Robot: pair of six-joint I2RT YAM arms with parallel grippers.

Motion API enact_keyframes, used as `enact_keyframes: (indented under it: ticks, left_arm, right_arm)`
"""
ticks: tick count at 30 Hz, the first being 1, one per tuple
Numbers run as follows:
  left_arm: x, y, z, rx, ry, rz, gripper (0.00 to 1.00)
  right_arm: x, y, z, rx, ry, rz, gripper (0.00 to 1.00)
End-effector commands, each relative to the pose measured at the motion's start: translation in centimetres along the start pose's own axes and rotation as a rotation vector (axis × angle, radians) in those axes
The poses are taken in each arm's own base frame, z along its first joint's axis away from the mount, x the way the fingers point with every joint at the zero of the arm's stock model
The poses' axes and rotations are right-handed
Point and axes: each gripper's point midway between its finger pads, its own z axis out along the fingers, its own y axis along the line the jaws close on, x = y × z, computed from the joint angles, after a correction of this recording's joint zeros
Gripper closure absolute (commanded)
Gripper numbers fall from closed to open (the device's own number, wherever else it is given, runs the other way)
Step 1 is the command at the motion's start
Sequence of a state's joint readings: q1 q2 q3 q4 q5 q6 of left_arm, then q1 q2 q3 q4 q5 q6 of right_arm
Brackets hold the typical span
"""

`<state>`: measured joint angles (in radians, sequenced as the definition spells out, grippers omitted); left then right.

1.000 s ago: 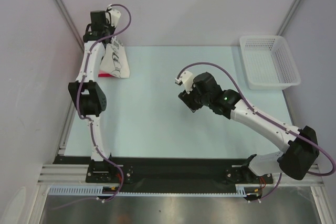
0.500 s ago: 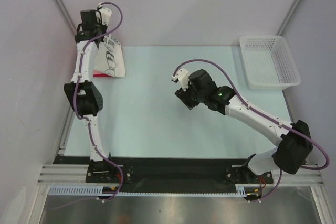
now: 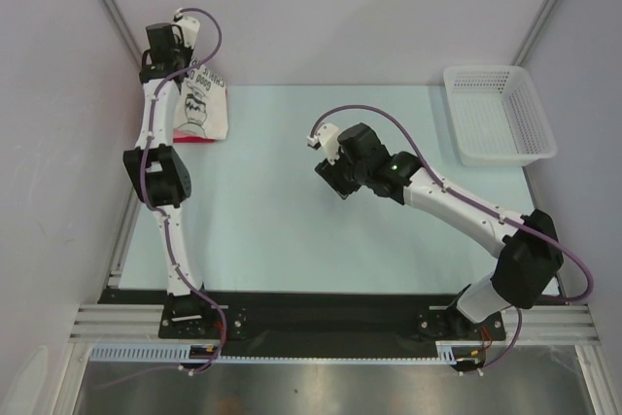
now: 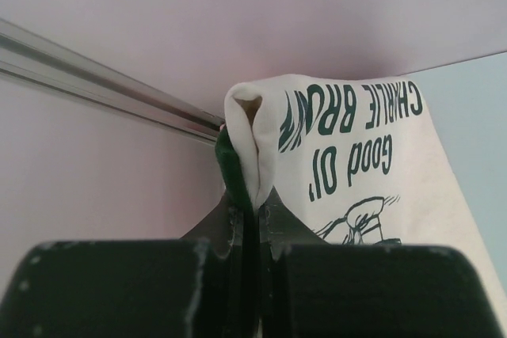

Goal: Fold and stack the t-shirts
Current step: Neatly place the folded tshirt to the corner

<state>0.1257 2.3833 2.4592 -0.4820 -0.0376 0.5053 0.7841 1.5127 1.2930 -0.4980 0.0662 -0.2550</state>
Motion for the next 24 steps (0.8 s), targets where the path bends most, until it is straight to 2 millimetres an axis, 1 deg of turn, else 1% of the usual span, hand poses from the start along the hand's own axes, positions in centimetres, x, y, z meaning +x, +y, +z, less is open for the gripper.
enact_keyframes:
  ticks: [1,4,5,8,9,11,12,16,17,19,20,21,22,23,24]
  left_arm:
    - [-4.6,3.1,-0.5,-0.081,-0.165,-0.008,1.00]
    - [-4.2,3.3,0.4,-0.108,-0.176,-0.003,1.00]
    - [-3.7,3.1,1.0,-0.107,-0.170,0.005,1.00]
    - [-3.5,3.9,1.6,-0.139,-0.185,-0.001,1.00]
    - [-2.9,4.2,2.1,-0.146,-0.184,-0.013,1.00]
    - [-2.6,4.5,2.5,-0.146,-0.191,-0.027,1.00]
    - [-1.9,4.6,3.0,-0.153,-0.182,-0.029,1.00]
    - [-1.1,4.6,3.8,-0.154,-0.180,-0.027,1.00]
    - [-1.0,4.6,4.0,-0.157,-0.180,-0.027,1.00]
    - [-0.7,4.8,4.4,-0.168,-0.186,-0.038,1.00]
    - [-1.0,5.1,4.4,-0.175,-0.197,-0.054,1.00]
    - [-1.0,5.5,4.3,-0.199,-0.195,-0.065,0.97]
    - [-0.9,5.8,4.3,-0.218,-0.190,-0.077,0.72]
    - [-1.0,6.2,4.0,-0.239,-0.192,-0.100,0.51]
    - [-1.3,6.4,3.7,-0.258,-0.188,-0.105,0.33]
  right_arm:
    - [-1.9,0.1,-0.1,0.002,-0.033,-0.002,0.41]
    - [-1.6,0.4,0.4,-0.005,-0.014,-0.007,0.41]
    - [-1.8,0.4,0.4,-0.004,-0.016,-0.010,0.41]
    - [-1.9,0.4,0.8,-0.004,-0.008,-0.015,0.41]
    - [-2.0,0.4,0.8,-0.006,-0.007,-0.016,0.41]
    - [-2.0,0.4,1.2,-0.006,0.004,-0.019,0.40]
    - [-2.3,0.4,1.2,-0.005,0.000,-0.017,0.40]
    - [-2.4,0.4,1.7,-0.014,0.006,-0.012,0.41]
    - [-2.2,0.4,2.1,-0.014,0.015,-0.009,0.40]
    - [-2.6,0.4,2.2,-0.020,0.008,-0.003,0.41]
    - [-2.5,0.5,2.3,-0.021,0.013,0.006,0.41]
    - [-2.5,0.5,2.5,-0.021,0.013,0.014,0.40]
    - [-2.5,0.4,2.6,-0.024,0.014,0.025,0.40]
    - [-2.5,0.5,2.6,-0.026,0.012,0.044,0.40]
    - [-2.6,0.4,2.5,-0.026,0.008,0.064,0.40]
